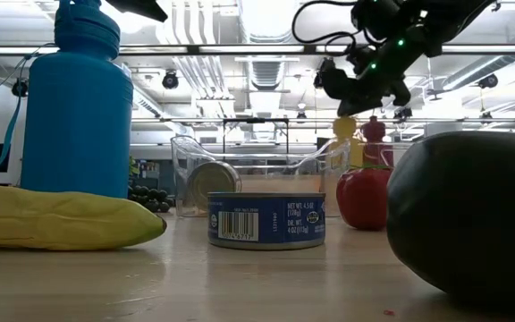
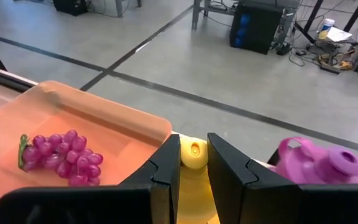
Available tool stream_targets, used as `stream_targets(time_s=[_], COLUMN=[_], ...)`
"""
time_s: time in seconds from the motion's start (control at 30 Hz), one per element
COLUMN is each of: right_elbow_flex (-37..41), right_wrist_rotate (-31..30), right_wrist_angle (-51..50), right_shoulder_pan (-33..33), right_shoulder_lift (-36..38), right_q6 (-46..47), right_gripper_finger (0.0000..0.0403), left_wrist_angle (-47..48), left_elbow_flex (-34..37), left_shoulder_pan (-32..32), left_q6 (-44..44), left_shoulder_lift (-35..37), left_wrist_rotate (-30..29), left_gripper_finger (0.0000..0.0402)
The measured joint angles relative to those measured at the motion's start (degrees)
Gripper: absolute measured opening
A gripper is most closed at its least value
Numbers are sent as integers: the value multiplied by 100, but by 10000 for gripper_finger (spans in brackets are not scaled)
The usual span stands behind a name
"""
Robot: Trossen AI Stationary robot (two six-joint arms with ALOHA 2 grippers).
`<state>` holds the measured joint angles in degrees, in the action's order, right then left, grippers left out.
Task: Pick & Place Food Item
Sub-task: Put the yellow water bottle into the right transparent bin
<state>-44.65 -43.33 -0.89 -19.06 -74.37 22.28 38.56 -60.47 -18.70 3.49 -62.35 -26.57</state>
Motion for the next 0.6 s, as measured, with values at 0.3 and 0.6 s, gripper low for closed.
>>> stream_targets(time_s=[0.3,0.6], right_elbow_flex=[-19,-8], right_wrist_rotate=[-36,8], right_wrist_angle=[210,284], right_shoulder_pan=[-14,-12], right_shoulder_lift=[-247,-129], right_q6=[-15,-17], right_gripper_finger=[98,158], left_wrist_angle=[-1,1], left_elbow_flex=[0,2], left_shoulder_pan=[0,2], left_q6=[-1,-4], left_shoulder_lift=[0,0], left_wrist_rotate=[1,2], left_gripper_finger=[308,301])
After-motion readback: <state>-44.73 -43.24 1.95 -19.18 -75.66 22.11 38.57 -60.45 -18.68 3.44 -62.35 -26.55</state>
